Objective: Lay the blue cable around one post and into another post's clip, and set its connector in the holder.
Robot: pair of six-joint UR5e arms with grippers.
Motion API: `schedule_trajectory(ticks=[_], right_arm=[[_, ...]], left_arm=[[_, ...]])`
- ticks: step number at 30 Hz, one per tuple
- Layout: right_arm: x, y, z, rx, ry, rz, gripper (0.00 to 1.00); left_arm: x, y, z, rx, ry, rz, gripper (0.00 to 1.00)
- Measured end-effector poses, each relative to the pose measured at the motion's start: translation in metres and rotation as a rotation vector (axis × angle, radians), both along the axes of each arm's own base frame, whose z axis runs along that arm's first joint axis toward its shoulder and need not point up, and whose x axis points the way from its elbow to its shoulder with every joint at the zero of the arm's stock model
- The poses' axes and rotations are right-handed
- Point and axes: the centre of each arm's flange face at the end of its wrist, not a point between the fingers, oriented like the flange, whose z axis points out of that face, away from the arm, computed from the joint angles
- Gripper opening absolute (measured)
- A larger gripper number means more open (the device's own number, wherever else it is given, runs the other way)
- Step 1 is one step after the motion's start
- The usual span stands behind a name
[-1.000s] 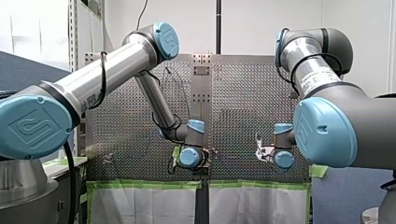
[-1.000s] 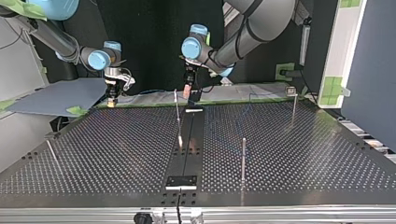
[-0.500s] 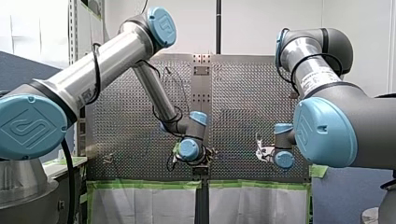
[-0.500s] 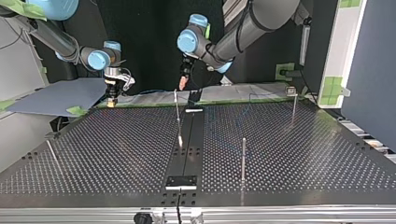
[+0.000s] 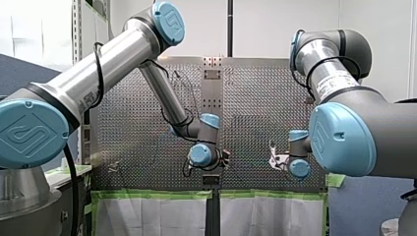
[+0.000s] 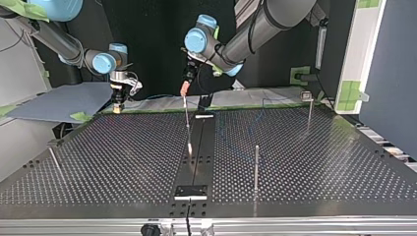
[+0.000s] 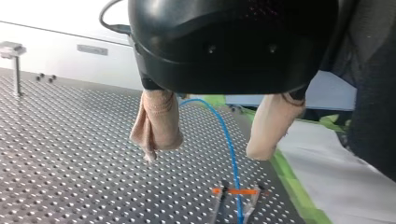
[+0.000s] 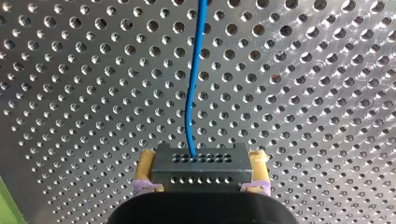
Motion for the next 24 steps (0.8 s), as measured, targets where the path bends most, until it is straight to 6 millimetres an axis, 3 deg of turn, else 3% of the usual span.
schedule_trajectory(ticks=[24], right_arm=[[0.0,0.0007,-0.0004,0.006,0.002,0.001,0.0]], left_arm=[[-0.0028,-0.0028,-0.0011,-0.132,0.081,-0.003,1.0]])
